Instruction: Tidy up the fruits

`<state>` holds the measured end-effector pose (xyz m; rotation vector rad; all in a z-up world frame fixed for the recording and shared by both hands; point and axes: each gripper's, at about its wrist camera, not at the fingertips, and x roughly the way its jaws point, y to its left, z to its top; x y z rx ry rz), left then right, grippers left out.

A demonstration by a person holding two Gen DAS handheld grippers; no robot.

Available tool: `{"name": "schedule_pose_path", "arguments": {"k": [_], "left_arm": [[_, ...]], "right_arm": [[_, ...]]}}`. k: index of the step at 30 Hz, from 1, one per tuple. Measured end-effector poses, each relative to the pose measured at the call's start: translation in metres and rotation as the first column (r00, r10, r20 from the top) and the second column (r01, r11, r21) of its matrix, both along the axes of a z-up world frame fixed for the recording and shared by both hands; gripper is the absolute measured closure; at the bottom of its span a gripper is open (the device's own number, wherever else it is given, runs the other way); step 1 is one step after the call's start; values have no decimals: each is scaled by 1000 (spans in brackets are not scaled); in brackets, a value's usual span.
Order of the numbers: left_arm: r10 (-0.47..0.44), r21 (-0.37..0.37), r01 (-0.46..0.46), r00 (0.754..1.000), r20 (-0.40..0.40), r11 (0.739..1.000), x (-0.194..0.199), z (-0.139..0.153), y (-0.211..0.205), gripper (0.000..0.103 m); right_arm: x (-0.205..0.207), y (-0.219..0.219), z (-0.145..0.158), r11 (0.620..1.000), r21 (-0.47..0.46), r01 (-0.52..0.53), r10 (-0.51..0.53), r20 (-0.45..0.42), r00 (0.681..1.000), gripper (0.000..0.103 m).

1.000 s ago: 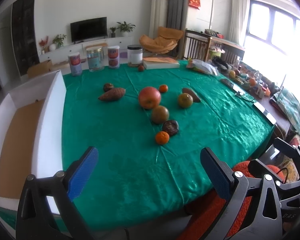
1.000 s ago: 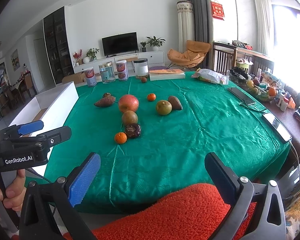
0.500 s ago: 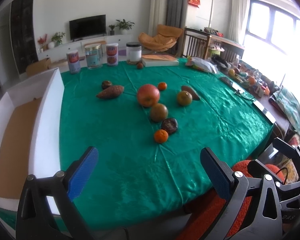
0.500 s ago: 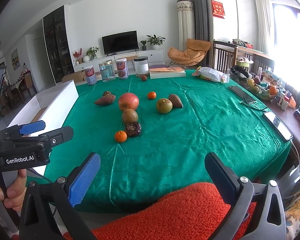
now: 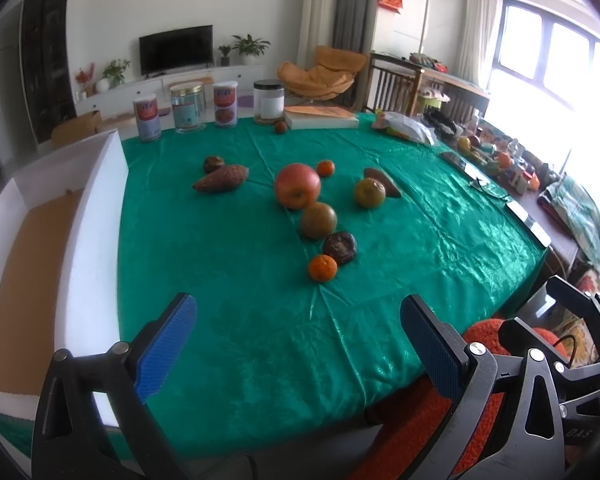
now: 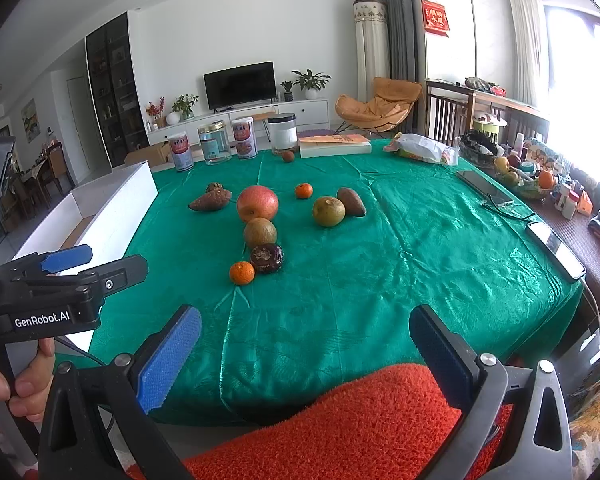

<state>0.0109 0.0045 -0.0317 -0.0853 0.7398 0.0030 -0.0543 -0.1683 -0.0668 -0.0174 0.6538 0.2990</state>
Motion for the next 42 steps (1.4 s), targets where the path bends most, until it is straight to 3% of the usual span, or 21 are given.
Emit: {"name": "schedule_pose_path", "arguments": {"k": [31,36,42], "left_arm": [[-2,-2,2,1000,-13,1000,2,-10,-1,1],[-50,12,51,998,-49,999,27,-29,-8,1],[-128,-39,124,982,-137,992,85,-73,-17,1]], "right_arm": [[-1,-1,-1,1000,7,1,-1,-1,1000,0],[-1,-1,0,1000,6,0,0,0,1000,0],[-4,0,2,1000,3,-2,2,0,1000,0]]}}
